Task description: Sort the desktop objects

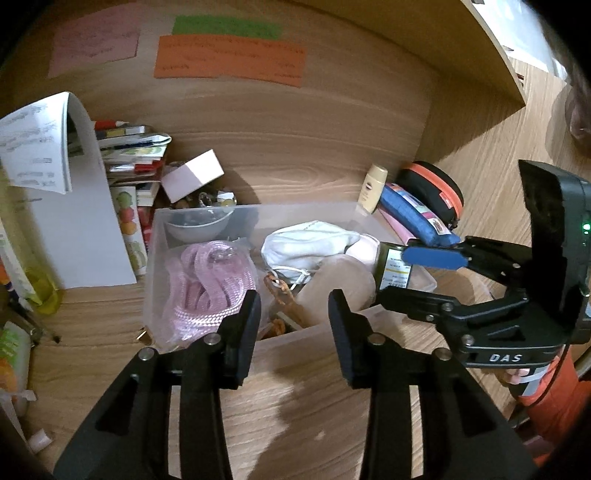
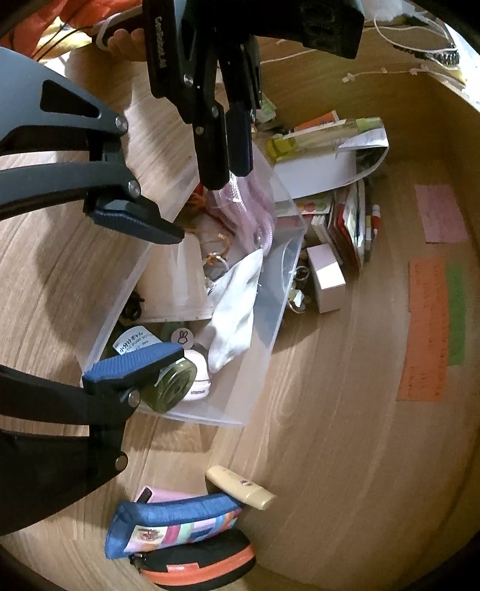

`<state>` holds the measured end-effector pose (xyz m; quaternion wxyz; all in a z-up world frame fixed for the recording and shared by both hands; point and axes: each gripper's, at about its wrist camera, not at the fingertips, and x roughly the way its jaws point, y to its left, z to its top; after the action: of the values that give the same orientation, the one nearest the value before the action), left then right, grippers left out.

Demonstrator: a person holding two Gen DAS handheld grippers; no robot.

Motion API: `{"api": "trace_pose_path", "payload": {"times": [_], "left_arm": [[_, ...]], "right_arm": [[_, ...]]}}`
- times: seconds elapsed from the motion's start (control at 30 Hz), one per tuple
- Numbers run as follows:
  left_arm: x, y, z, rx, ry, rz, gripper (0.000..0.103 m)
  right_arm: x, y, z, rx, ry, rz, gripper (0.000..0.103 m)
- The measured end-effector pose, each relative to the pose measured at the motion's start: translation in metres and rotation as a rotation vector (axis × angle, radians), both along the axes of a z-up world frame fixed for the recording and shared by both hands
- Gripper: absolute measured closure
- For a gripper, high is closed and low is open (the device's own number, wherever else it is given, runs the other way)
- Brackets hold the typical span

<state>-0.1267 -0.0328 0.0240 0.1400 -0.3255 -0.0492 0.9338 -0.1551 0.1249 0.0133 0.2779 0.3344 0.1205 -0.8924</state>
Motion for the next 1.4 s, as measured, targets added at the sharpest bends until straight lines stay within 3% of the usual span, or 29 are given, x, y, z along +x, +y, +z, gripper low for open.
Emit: {"api": "trace_pose_path", "payload": {"times": [0.13, 0.3, 0.53, 0.8, 1.0, 1.2, 1.4], "left_arm": [[0.007, -0.001, 0.002, -0.01, 0.009, 0.014, 0.06], [0.019, -0.002, 0.005, -0.027, 0.03, 0.043, 0.054], [0.035, 0.0, 0.007, -0.083, 0.063, 0.108, 0.041], [0.059, 0.006, 0.008, -0.162, 0.112, 0.222, 0.009], [0.076, 0.014, 0.003, -0.192, 0.126, 0.261, 0.005], [0.09, 0.02, -0.002, -0.159, 0.12, 0.246, 0.005], [0.099, 0.027, -0.004, -0.188, 0.158, 0.287, 0.005]], "right_arm": [[0.011, 0.001, 0.007, 0.009, 0.043, -0.015, 0.034], [0.024, 0.005, 0.014, 0.012, 0.073, -0.028, 0.024], [0.039, 0.012, 0.019, 0.012, 0.102, -0.054, 0.02], [0.06, 0.023, 0.021, 0.0, 0.132, -0.105, 0.012], [0.084, 0.029, 0.018, 0.011, 0.208, -0.144, 0.007], [0.096, 0.037, 0.008, 0.003, 0.205, -0.182, 0.007], [0.103, 0.047, 0.001, -0.043, 0.171, -0.198, 0.007]]}}
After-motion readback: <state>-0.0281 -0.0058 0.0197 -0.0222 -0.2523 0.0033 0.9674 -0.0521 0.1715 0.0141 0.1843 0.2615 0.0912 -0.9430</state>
